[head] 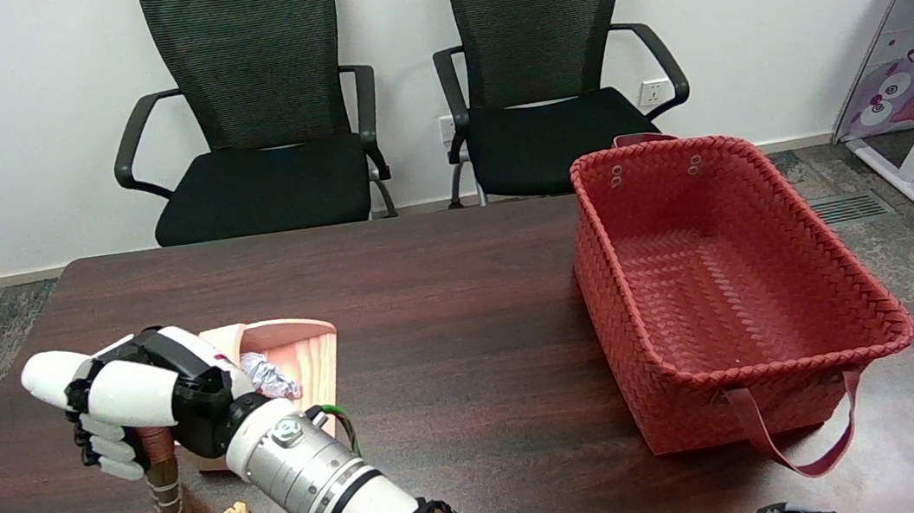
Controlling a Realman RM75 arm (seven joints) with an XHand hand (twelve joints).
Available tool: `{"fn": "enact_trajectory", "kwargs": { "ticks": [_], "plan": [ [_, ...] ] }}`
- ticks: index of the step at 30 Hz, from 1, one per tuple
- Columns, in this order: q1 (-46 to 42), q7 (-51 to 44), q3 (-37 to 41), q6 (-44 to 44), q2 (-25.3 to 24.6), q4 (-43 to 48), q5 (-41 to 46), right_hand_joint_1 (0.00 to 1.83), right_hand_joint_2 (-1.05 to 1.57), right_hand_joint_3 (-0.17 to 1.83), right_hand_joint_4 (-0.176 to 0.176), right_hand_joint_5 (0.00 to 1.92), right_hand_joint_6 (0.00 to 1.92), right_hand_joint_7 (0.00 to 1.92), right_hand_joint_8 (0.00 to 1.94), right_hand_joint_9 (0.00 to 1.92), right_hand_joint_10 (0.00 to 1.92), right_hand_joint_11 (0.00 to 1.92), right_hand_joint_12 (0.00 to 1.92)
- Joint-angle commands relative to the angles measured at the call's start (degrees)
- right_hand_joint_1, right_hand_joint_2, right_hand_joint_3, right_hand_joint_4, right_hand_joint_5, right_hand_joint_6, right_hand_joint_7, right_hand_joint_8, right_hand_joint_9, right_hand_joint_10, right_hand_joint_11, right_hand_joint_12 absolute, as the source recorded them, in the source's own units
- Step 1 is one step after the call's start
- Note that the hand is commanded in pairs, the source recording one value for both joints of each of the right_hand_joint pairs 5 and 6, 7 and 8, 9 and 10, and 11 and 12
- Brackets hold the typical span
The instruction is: Sweep the paper ball into the dustpan.
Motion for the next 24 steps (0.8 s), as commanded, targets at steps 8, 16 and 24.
{"fn": "enact_trajectory", "kwargs": {
  "ticks": [8,16,24],
  "plan": [
    [-0.8,-1.3,3.3,1.4,2.3,-1.1,-5.3,0.91,1.49,1.29,-0.002,1.92,1.92,1.92,1.92,1.92,1.92,1.92,1.92],
    [-4.4,-6.6,6.2,1.2,2.6,-5.9,-5.6,0.88,1.53,1.24,-0.019,1.92,1.92,1.92,1.92,1.92,1.92,1.92,1.92],
    [-7.3,-6.7,8.0,1.0,3.1,-8.5,-5.6,0.91,1.57,1.16,-0.001,1.92,1.92,1.92,1.92,1.92,1.92,1.92,1.92]
  ]
}}
